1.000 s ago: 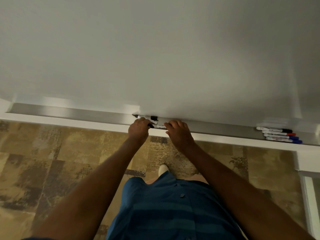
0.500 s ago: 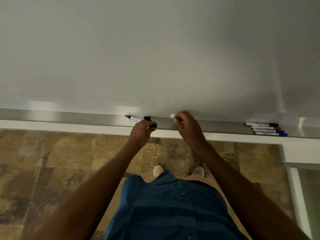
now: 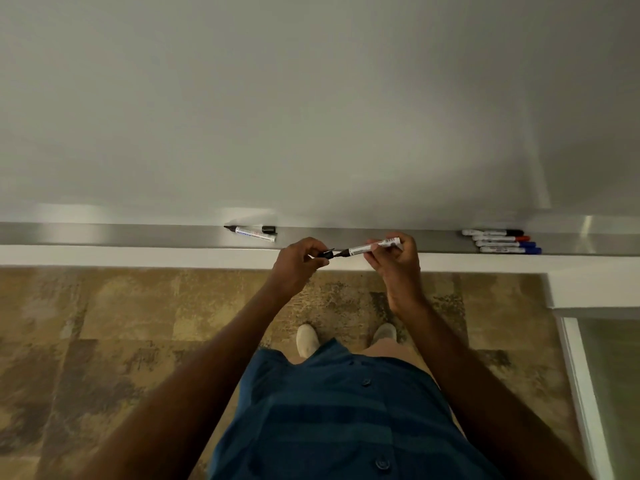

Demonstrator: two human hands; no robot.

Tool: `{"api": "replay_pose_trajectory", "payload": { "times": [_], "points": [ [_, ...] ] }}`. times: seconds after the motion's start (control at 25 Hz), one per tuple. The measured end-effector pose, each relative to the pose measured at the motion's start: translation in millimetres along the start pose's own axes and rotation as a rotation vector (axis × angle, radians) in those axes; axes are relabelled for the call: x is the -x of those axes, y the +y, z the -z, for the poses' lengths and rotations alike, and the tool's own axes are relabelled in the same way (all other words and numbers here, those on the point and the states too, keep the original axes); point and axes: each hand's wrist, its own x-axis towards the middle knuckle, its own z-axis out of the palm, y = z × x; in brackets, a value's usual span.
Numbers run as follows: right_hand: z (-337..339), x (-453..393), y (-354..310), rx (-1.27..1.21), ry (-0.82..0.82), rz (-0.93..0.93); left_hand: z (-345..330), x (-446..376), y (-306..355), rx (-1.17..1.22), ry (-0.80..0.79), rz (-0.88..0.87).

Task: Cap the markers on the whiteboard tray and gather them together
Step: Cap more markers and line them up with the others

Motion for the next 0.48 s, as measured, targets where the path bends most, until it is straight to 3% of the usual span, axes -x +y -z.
{"api": "replay_pose_trajectory", "payload": {
  "times": [0.2,0.36,0.48],
  "points": [
    [23,1,-8,0.001,-0.044,-0.018,-28,-2,14,-0.019,-0.025,-0.012],
    [56,-6,-23,0.109,-0.086,-0.024,-51,-6,35,0.368,0.006,0.097],
    [83,-11,-30,0.455,-0.158,0.084,-71,-12,51,0.633,0.069,0.216]
  ]
}}
